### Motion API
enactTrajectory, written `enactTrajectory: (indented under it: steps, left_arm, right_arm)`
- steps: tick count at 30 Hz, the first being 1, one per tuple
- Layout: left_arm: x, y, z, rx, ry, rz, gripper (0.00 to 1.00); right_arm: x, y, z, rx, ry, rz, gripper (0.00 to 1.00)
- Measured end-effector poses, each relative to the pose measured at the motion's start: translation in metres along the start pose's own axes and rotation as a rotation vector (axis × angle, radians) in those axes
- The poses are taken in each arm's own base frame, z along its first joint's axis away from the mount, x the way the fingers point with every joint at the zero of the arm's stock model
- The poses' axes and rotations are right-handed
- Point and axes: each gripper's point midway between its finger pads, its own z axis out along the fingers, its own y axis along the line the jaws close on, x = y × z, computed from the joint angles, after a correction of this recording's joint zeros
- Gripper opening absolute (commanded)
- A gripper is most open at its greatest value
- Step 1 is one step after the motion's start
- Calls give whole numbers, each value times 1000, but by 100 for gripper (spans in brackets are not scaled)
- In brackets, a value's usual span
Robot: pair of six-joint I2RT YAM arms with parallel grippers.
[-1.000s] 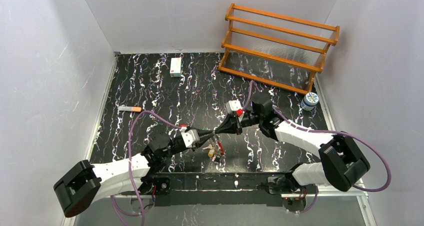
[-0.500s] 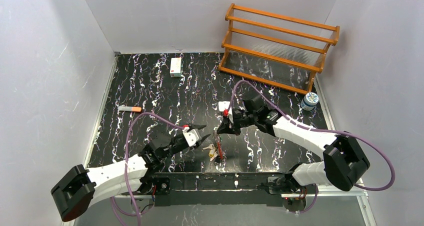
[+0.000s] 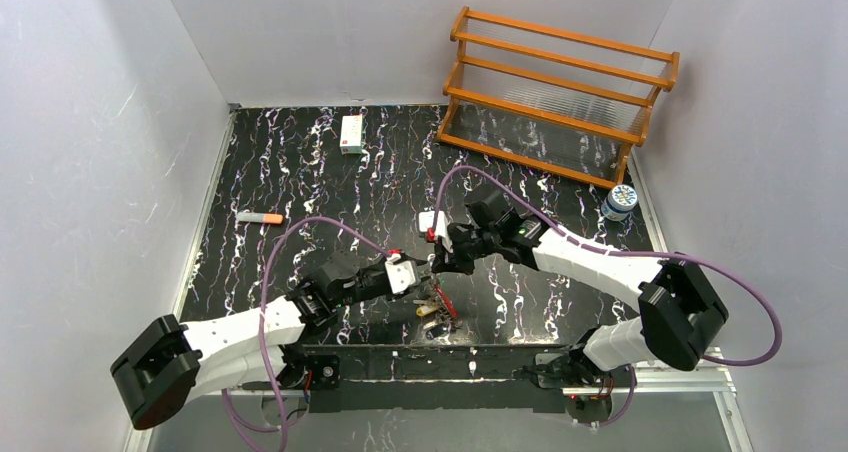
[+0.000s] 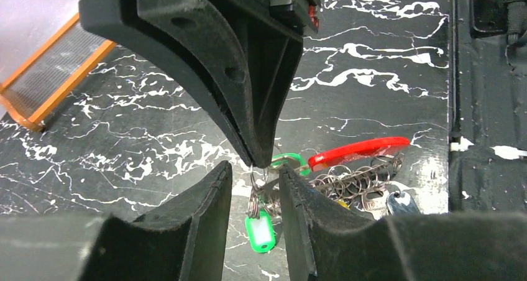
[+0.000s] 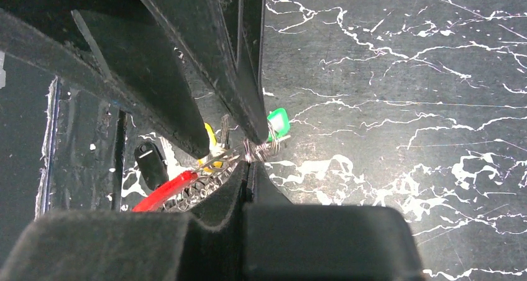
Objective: Put the keys on the keyring
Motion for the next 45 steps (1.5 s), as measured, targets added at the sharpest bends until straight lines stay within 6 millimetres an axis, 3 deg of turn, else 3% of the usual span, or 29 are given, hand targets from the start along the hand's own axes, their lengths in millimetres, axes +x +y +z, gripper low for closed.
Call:
enactTrajectory:
  steps: [6,17,22,25,28,30,36,40,45]
  left_arm:
    - [2,-3,2,27,18,-7,31]
    - [14,-7,6,52,74,-23,14]
    - [14,-5,6,48,82,-19,1]
    - [14,-3,7,43,90,-15,1]
    - [13,-2,7,40,93,-11,15]
    - [14,-1,7,34,99,-6,17]
    - [19,0,5,27,122,-9,11]
    - [20,-1,5,30,127,-8,0]
    - [19,0,7,32,131,-9,0]
  right_arm:
    - [1,1,3,3,12,-9,1]
    - [0,4,4,-3,14,-20,1]
    - [-2,6,4,-9,10,-27,1]
    - [-2,7,4,-12,11,-30,1]
    - [-3,7,3,-9,9,-32,1]
    - [-3,7,2,-10,9,-32,1]
    - [-6,8,1,-11,-1,-40,1]
    - [-7,8,1,-10,-4,-44,1]
    - [-7,8,1,-10,-4,-52,1]
